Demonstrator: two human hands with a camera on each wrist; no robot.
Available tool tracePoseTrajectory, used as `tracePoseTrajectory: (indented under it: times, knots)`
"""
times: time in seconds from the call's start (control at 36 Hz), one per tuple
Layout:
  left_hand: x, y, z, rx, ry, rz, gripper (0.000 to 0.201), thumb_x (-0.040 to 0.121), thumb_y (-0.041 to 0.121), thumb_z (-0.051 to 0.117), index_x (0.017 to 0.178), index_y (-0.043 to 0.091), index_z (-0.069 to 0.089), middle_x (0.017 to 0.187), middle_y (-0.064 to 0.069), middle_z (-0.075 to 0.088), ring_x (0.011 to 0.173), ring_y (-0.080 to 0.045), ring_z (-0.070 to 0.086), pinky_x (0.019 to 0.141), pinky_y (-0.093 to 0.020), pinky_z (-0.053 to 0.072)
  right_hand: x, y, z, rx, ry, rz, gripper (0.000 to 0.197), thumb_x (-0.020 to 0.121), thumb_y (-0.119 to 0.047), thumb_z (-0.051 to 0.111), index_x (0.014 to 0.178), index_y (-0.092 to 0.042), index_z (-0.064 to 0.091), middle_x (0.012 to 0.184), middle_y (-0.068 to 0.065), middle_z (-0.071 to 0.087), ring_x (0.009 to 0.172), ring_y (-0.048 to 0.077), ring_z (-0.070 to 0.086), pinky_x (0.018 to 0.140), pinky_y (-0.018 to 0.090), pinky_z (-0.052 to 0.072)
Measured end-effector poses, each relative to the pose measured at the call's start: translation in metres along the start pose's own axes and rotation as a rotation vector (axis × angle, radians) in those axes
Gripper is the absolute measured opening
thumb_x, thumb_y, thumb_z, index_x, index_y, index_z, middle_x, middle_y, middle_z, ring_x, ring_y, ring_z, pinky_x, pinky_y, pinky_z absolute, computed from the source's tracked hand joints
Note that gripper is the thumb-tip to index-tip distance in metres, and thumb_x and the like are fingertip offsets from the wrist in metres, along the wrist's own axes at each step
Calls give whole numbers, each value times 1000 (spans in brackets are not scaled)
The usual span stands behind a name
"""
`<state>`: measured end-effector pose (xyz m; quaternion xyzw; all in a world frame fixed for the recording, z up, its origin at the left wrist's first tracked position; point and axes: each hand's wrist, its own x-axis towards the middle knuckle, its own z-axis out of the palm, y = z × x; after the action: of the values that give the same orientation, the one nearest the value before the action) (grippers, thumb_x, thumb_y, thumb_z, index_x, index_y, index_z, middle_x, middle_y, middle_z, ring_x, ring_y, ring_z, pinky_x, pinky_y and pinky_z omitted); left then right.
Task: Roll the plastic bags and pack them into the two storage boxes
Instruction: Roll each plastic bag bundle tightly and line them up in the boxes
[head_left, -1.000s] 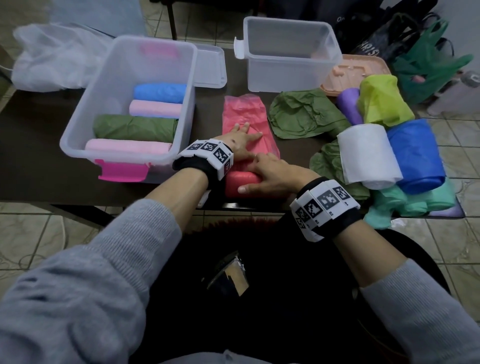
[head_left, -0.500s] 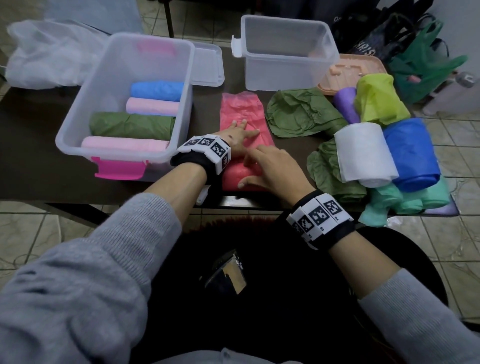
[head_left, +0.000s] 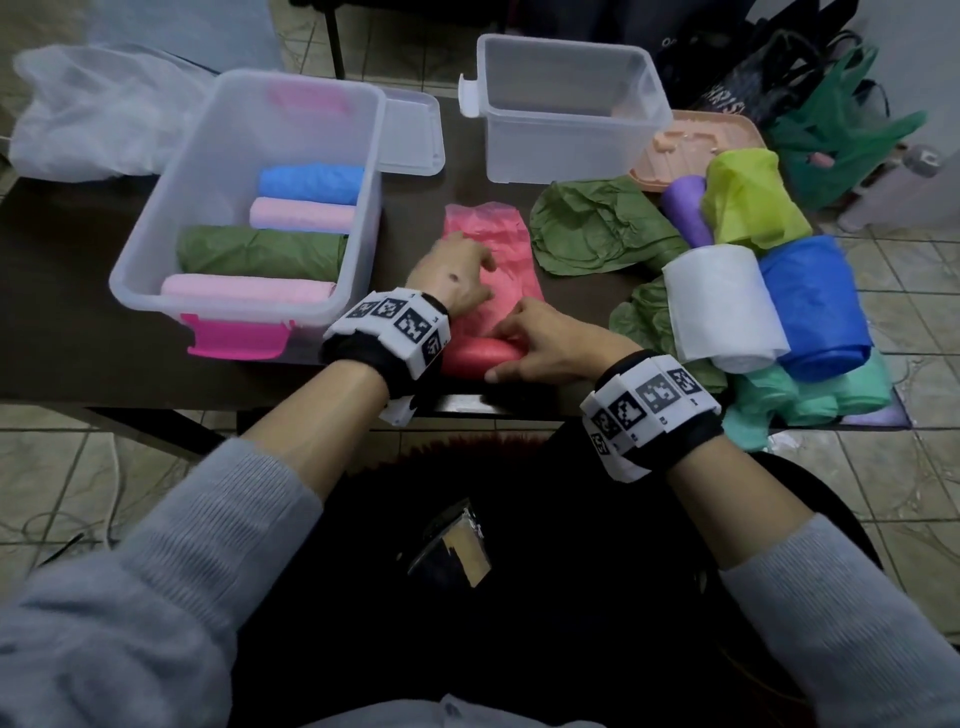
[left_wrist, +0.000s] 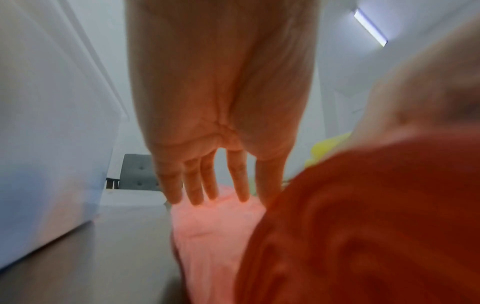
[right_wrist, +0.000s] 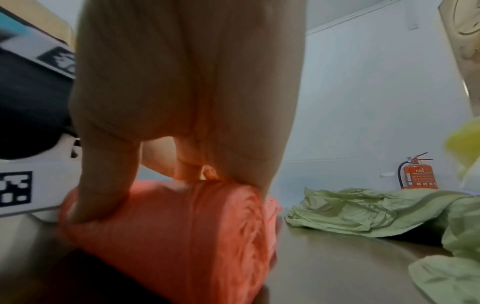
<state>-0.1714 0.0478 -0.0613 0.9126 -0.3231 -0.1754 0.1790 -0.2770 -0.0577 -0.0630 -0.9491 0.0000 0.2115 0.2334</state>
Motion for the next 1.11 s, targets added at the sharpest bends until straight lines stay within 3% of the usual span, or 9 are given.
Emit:
tracePoseTrajectory:
  times: [0.06,0.14,0.28,0.39,0.58,0.72,0.86,1.0,1.11]
  knots:
    - [-12,0,-6,-64,15,-18,23,86,16,64,109,13,66,117,-8,63,107,-21,59,92,-29,45,2,2,-2,43,-39,25,35,84,-35,67,105,-7,67,75,3,59,66,17,53,63,24,39]
    - [-31,-1,-12,-90,-106,-37,16,85,21,67,100,20,70,105,-3,68,90,-15,60,84,-25,48,5,3,-9,66,-88,52,37,86,-36,65,111,-10,65,84,1,65,72,16,58,66,25,42]
    - [-52,-8,-12,-139,-168,-46,28,87,30,64,113,22,67,112,-1,67,97,-12,58,85,-21,42,9,9,-14,116,-28,92,56,81,-39,70,126,-13,49,105,-3,52,98,14,51,85,25,42]
    - [-52,-10,-5,-170,-136,-50,28,92,27,57,119,20,63,120,-7,63,110,-19,57,84,-19,37,10,11,-15,87,46,92,44,84,-41,66,114,-11,56,101,3,58,93,17,53,67,22,37]
    - [-39,-9,8,-94,-142,-100,31,99,27,42,121,14,60,122,-19,59,110,-32,56,88,-29,40,13,10,-2,-60,159,181,48,90,-50,52,117,-12,63,110,13,47,118,31,38,104,43,33]
    - [-38,-5,9,-50,34,-17,26,92,21,56,115,12,64,120,-13,60,113,-29,54,98,-39,43,14,8,1,51,241,174,42,88,-44,58,112,-10,54,114,12,59,110,29,49,93,41,40]
    - [-44,-7,7,-177,77,39,23,82,17,70,105,14,71,105,-6,69,99,-18,62,82,-20,43,18,11,-8,83,254,169,36,89,-37,60,103,-3,57,97,6,57,85,17,48,68,25,29]
    - [-46,-15,6,-146,-26,9,61,58,17,88,114,20,64,114,-3,63,106,-19,58,87,-24,45,25,13,-9,81,306,188,36,87,-37,63,103,-6,63,113,16,55,109,28,50,85,28,37]
    - [-42,-13,1,-172,-38,3,57,61,12,85,113,19,65,115,-5,64,105,-18,58,90,-28,47,23,8,-5,22,445,193,31,88,-35,62,103,-8,59,114,13,53,112,26,45,95,37,37]
